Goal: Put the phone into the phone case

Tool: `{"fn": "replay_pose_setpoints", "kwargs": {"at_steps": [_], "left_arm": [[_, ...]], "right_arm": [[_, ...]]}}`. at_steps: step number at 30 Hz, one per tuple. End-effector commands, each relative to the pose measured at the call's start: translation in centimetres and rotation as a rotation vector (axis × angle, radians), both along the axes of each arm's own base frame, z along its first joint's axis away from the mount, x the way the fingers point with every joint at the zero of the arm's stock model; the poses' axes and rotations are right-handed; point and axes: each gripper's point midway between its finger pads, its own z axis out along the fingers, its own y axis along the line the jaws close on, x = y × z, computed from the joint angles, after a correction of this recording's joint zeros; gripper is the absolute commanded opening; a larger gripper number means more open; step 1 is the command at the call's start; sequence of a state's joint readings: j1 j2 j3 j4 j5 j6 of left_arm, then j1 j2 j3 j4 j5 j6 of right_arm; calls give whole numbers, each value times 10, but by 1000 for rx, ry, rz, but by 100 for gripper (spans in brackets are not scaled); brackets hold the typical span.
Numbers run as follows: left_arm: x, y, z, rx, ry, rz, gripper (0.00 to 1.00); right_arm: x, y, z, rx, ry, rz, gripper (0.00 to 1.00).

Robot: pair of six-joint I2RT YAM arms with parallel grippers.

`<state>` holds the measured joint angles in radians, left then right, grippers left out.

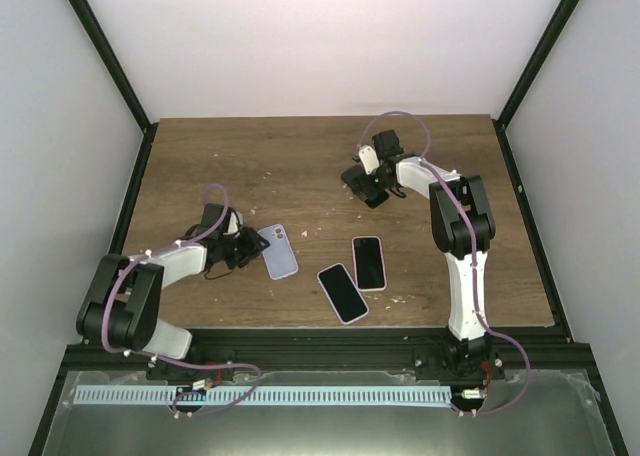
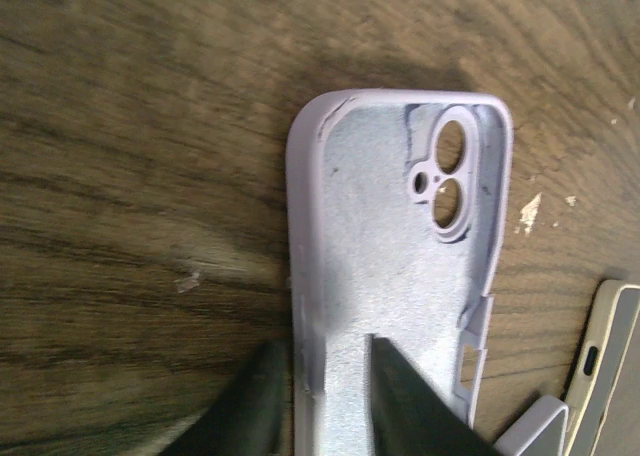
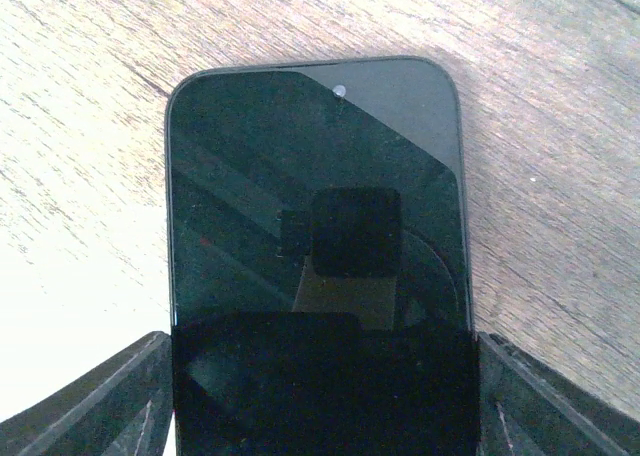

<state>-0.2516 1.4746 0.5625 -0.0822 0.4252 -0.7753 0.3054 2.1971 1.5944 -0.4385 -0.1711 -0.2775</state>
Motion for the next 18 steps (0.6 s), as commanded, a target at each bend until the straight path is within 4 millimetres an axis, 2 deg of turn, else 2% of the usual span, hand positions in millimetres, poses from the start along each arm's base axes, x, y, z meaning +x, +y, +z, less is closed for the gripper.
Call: {"fn": "replay_pose_setpoints", "kwargs": {"at_steps": [1, 6, 10, 12, 15, 18], "left_arm": [[5, -5, 25, -47, -92, 5, 51], [3, 9, 32, 37, -115, 27, 69], [2, 23, 27, 122, -88, 50, 92], [1, 28, 26, 137, -84, 64, 99], [0, 31, 28, 127, -95, 77, 100], [2, 39, 33, 102, -106, 103, 100]], "right_arm": [[-9, 8, -5, 28, 44, -27, 75], [-25, 22, 0, 48, 68, -23, 71], [-41, 40, 5, 55, 81, -13, 71], [-48, 47, 7, 65, 91, -25, 71], [-59, 57, 13, 94, 116, -65, 70], [-73, 73, 28, 154, 129, -80, 70]]}}
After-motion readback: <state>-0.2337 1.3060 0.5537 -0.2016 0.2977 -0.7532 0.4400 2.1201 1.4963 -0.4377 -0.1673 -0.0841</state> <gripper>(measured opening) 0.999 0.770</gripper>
